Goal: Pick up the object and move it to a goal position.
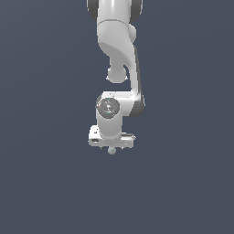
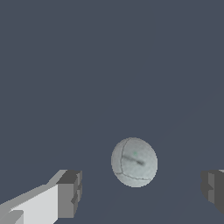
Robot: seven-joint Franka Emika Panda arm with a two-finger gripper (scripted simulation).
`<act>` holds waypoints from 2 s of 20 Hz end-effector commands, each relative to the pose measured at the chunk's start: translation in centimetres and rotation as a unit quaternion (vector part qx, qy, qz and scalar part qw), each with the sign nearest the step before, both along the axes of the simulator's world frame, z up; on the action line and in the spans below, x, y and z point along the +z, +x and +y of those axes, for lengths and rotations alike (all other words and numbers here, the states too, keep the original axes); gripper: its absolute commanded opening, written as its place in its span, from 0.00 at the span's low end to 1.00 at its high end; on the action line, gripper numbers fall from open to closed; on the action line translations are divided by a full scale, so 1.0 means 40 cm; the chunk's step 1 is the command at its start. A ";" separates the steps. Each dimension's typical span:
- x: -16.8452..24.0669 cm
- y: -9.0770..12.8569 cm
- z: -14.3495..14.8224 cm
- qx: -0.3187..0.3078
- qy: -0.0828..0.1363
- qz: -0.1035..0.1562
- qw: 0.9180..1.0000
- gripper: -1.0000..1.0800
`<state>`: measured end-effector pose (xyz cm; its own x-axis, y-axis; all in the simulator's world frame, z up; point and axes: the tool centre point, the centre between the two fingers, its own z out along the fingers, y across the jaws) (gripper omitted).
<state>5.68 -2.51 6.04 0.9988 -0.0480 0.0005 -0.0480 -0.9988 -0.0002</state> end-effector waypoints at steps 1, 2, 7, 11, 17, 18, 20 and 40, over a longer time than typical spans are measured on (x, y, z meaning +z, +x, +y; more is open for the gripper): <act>-0.029 -0.002 -0.001 0.000 0.000 0.000 1.000 0.96; -0.044 -0.002 -0.001 0.000 0.000 0.000 1.000 0.96; -0.093 -0.002 -0.001 0.000 0.000 0.000 1.000 0.96; -0.099 0.001 -0.001 0.000 0.000 0.000 1.000 0.96; -0.099 0.001 -0.001 0.000 0.000 0.000 1.000 0.00; -0.099 0.001 -0.001 0.000 0.000 0.000 1.000 0.00; -0.099 0.001 -0.001 0.000 0.000 0.000 1.000 0.00; 0.136 -0.023 0.105 0.000 0.000 0.000 1.000 0.00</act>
<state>4.88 0.99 9.93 0.9988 -0.0491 -0.0017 -0.0491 -0.9988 0.0001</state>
